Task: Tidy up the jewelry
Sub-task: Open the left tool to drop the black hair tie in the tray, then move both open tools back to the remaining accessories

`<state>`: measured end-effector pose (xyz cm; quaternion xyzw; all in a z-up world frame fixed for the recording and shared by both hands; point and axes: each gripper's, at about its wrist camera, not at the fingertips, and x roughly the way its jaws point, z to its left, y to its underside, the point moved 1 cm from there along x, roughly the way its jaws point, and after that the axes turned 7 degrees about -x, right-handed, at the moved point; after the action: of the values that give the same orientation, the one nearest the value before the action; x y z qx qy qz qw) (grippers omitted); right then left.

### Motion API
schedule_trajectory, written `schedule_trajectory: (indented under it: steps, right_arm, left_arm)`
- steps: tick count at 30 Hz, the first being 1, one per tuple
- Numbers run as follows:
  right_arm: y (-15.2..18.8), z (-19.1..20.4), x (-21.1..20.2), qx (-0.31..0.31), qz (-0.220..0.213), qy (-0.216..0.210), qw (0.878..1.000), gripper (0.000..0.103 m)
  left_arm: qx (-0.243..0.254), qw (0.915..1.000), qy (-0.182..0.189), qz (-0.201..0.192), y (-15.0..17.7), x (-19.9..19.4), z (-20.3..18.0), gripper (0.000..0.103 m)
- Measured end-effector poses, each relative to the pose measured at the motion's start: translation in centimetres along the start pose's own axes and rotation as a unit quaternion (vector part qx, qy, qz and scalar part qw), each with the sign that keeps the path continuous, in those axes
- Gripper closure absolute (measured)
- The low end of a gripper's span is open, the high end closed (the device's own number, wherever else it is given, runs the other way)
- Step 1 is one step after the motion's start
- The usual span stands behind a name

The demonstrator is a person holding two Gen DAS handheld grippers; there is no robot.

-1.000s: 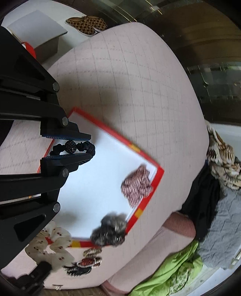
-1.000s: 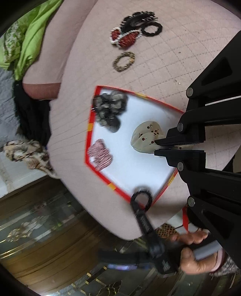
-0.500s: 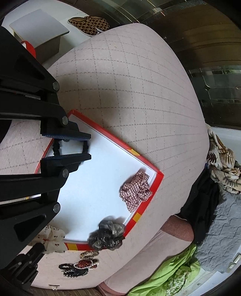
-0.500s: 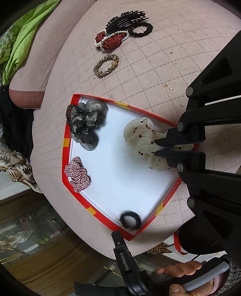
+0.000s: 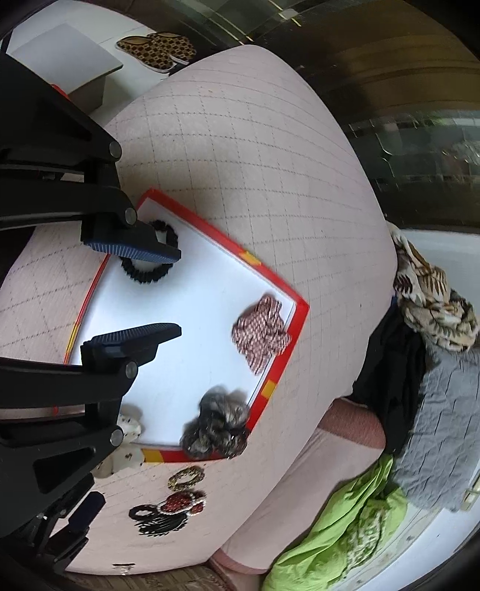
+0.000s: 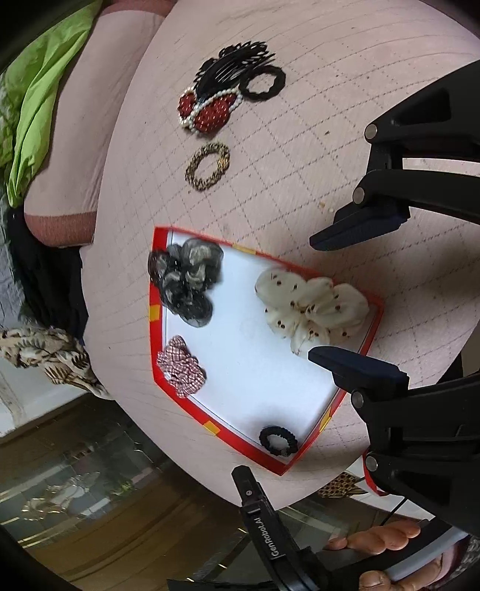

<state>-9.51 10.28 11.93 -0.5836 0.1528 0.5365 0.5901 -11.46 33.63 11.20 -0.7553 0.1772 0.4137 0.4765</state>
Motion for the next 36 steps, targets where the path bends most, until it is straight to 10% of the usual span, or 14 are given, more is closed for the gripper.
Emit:
schedule_trajectory:
  steps: [36]
  right_arm:
    - [4.7,-14.2,-7.0,0.116,-0.062,0.06,0.99,0.043]
  left_arm:
    - [0.195,0.9808,0.009,0.004,6.8,-3.1,-15.4,0.063]
